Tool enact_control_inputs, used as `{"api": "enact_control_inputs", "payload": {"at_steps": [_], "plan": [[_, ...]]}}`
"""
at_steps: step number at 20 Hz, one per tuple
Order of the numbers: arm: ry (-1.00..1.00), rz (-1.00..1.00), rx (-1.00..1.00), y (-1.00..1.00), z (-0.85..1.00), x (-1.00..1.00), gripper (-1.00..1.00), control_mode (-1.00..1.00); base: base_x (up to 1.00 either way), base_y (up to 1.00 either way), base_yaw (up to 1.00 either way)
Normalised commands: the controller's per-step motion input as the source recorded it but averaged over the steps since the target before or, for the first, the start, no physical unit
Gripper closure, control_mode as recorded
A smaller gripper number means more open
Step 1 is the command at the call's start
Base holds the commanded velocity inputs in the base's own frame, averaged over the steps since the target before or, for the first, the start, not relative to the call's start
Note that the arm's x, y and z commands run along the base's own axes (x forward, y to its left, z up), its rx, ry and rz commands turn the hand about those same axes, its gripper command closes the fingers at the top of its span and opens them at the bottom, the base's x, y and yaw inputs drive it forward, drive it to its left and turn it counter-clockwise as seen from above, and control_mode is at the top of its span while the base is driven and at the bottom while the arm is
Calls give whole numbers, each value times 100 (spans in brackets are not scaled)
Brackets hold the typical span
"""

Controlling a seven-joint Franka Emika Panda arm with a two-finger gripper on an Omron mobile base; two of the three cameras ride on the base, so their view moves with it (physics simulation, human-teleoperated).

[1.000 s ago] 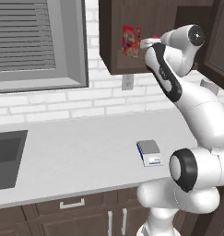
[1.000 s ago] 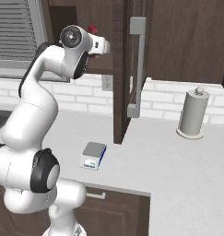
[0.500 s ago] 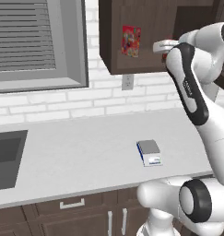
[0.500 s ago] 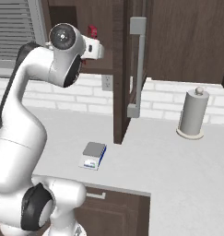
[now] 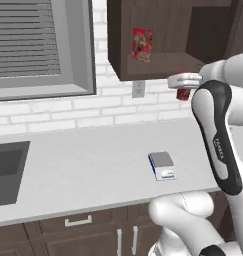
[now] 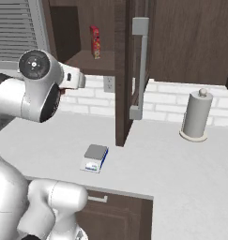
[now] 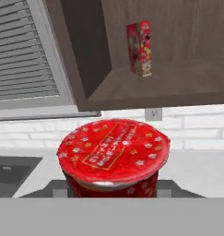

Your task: Pick the yogurt and place it on the digital scale for weighing, and close the cabinet.

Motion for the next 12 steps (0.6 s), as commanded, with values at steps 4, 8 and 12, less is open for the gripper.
{"api": "enact_control_inputs", "payload": {"at_steps": [4,8,12], "plan": [[0,34,1,10,-98,-53,100,-100,0,0,0],[0,49,1,7,-79,-1,100,-100,0,0,0],[-4,45,0,2,-59,18,100,-100,0,0,0]]}}
